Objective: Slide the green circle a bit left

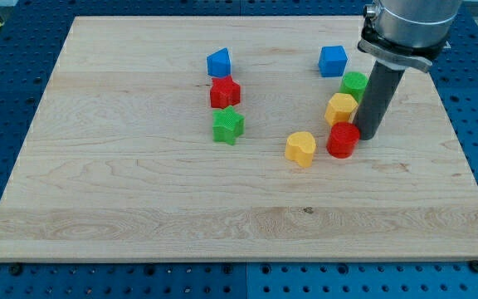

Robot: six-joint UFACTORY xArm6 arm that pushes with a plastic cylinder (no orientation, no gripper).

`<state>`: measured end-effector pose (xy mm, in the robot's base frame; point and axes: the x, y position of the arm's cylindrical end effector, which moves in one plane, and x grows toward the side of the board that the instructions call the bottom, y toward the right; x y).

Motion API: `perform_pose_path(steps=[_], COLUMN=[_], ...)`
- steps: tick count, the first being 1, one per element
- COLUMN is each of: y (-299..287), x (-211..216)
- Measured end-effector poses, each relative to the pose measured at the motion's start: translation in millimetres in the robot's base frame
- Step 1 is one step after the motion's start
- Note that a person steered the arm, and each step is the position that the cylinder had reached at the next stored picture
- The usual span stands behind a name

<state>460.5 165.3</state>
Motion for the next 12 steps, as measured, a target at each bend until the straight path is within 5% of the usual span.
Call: perform_pose_path(steps=[2, 6, 12], y=[20, 38, 11], x=[-9, -96, -63])
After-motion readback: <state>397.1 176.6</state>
